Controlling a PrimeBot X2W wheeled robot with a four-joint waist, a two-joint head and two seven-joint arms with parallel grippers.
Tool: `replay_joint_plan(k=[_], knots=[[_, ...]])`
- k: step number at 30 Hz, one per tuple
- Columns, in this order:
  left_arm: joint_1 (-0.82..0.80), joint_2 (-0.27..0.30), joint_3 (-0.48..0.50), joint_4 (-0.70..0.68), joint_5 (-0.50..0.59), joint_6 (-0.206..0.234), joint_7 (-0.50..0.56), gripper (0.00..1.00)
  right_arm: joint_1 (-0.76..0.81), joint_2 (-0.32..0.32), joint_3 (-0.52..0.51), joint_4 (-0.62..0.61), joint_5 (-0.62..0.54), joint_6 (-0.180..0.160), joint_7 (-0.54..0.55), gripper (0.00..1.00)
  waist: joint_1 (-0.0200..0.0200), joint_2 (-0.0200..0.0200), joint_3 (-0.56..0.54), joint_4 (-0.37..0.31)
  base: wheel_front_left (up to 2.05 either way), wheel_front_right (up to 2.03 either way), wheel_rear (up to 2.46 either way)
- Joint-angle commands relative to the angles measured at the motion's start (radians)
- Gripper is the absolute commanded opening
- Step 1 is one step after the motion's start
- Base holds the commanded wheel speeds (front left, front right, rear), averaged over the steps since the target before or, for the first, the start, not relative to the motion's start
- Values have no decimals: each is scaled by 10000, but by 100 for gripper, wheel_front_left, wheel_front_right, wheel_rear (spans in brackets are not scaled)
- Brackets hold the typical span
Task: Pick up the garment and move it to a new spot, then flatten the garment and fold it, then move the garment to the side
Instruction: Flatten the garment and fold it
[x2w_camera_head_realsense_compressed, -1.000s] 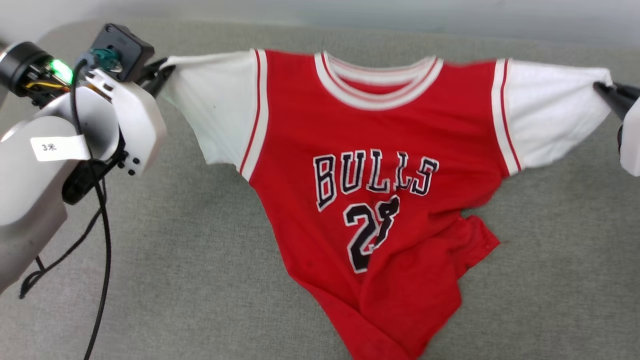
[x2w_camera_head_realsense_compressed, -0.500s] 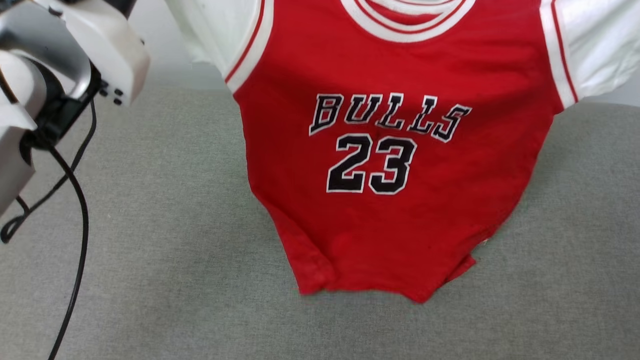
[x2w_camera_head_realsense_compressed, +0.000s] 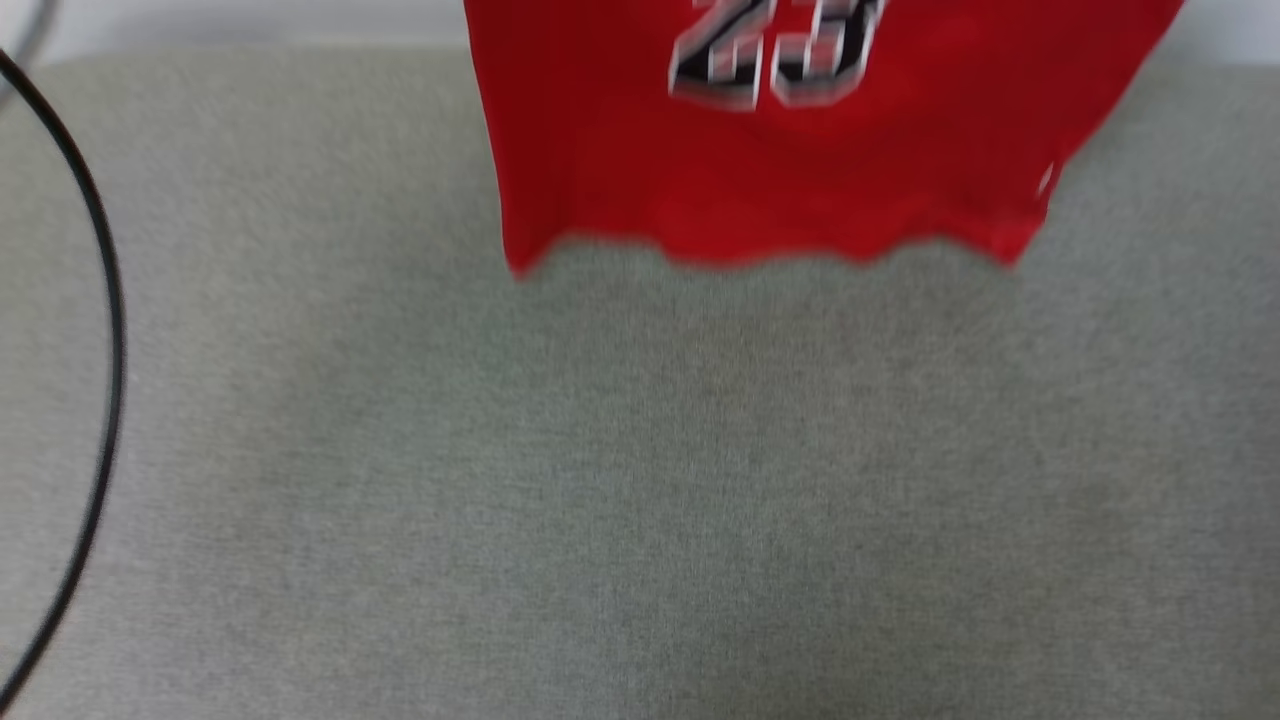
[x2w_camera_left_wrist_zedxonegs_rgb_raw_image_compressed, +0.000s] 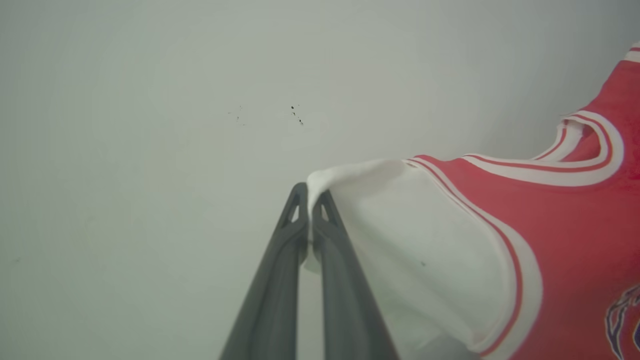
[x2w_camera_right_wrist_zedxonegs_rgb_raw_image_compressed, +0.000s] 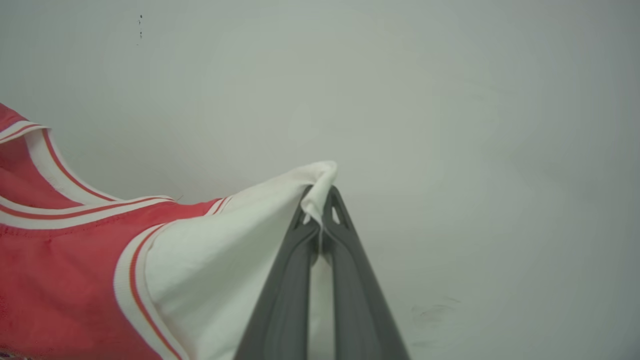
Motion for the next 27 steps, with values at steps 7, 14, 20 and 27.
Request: replay_joint_plan(k=[7, 14, 20, 27], knots=[[-2005, -763, 302, 1732, 383, -361, -445, 0, -2695, 434, 67, 1573, -923, -11, -711, 0, 0, 0, 2029, -117, 0, 0, 0], [-2982, -1125, 410, 2994, 532, -532, -1032, 0, -4476, 793, 453, 3138, -1308, -11, -1523, 0, 0, 0, 2819, -53, 0, 0, 0], [-2684, -1377, 328, 3767, 375, -739, -1467, 0, -4538, 870, 1161, 4088, -897, -11, -2217, 0, 0, 0, 3066, 70, 0, 0, 0], [-1488, -1467, 173, 4225, 124, -903, -2197, 0, -3620, 757, 2183, 4718, -15, -11, -3046, 0, 0, 0, 2729, 113, 0, 0, 0]])
